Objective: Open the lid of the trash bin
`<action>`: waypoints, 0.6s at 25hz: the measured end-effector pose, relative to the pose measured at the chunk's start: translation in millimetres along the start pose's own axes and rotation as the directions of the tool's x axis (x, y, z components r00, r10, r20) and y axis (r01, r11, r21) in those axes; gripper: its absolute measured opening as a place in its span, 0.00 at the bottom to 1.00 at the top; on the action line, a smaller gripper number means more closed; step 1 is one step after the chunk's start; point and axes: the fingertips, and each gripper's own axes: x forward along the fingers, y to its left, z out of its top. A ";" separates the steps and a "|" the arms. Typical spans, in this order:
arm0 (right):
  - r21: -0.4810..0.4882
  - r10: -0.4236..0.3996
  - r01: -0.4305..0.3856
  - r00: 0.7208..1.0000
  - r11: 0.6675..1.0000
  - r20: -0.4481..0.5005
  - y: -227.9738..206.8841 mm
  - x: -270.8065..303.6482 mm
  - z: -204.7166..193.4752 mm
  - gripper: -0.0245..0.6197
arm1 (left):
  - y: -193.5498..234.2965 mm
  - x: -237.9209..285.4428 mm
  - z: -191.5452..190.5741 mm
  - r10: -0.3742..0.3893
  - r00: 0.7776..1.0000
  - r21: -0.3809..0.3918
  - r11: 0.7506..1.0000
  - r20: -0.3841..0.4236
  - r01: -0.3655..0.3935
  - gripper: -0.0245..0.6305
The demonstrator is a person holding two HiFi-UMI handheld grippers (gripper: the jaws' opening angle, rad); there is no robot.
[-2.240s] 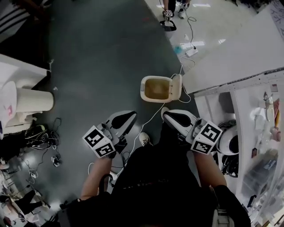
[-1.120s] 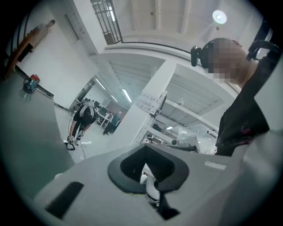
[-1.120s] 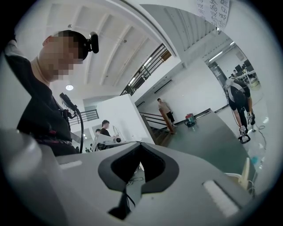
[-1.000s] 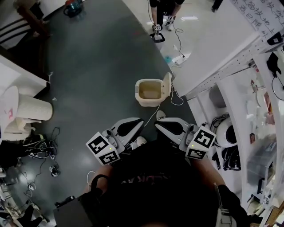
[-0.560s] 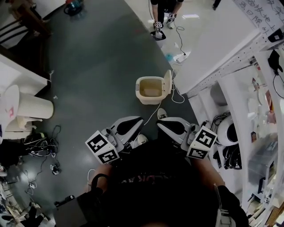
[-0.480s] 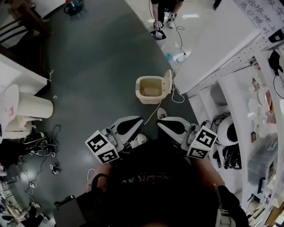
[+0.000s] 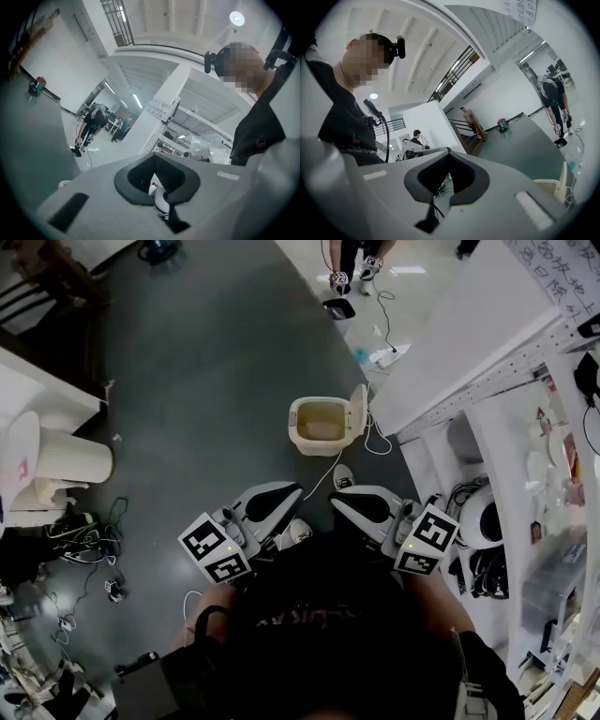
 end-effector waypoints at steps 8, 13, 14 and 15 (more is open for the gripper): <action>0.007 -0.009 0.009 1.000 1.000 0.003 -3.9 0.7 0.0 0.05 | 5.1 0.6 4.5 0.000 1.000 -0.012 1.000 0.009 0.000 0.04; 0.007 -0.014 0.014 1.000 1.000 0.006 -4.7 -0.5 0.2 0.05 | 3.3 3.9 4.3 -0.012 1.000 -0.009 1.000 -0.001 0.012 0.04; 0.008 -0.015 0.015 1.000 1.000 0.007 -4.9 -0.8 0.0 0.05 | 3.1 4.3 5.1 -0.014 1.000 -0.007 1.000 -0.002 0.014 0.04; 0.008 -0.016 0.016 1.000 1.000 0.007 -5.1 -1.1 -0.1 0.05 | 3.1 4.5 6.3 -0.016 1.000 -0.005 1.000 -0.001 0.016 0.04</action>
